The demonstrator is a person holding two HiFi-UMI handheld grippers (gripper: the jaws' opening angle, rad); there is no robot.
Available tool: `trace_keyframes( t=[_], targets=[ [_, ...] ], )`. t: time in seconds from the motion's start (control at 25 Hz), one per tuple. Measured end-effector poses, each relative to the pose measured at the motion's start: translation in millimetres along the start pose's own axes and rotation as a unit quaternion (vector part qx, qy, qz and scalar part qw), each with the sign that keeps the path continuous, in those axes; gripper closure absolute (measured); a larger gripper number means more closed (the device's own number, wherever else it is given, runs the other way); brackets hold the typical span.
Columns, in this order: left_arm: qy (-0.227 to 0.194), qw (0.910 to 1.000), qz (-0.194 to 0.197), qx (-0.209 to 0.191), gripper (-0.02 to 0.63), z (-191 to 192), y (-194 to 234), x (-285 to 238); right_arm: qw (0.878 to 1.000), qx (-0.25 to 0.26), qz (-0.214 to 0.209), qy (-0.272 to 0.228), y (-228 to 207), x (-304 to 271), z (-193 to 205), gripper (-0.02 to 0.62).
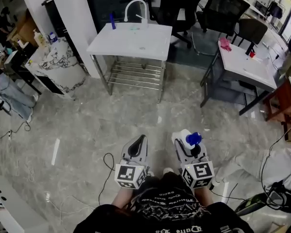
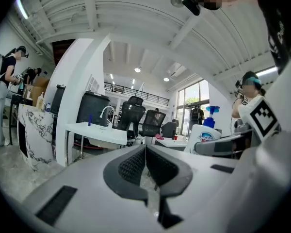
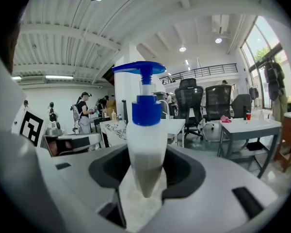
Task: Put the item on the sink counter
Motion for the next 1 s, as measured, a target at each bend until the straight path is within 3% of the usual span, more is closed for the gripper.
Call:
trace_keyframes(
  t=[0.36,0.6,1.0],
  targets=[
    [0.004,1.0,-0.004,0.007,0.597,8,13,4,1.0,-0.024,0.007,-0.018,1,1,4,0.396],
    [0.01,0.9999,0.002,-0.007,0.597,14,19,-15,1.0,-0.012,0.008,-0.018,-15,-26,2,0.395],
    [0.025,0.9995,-0.016,-0.005,0.595,6,46,-101,0.999,0.004,-0.032,0.005,-77,-121,-15,0.396]
  ],
)
Point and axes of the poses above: the fingertips, and each gripper's own axes: x backward along the fingers, y to its left, z out of its underside, the point moved 4 cm from there along x, backward along the fingers, and after that the axes turned 4 degrees about -z, right-handed, at the moved point
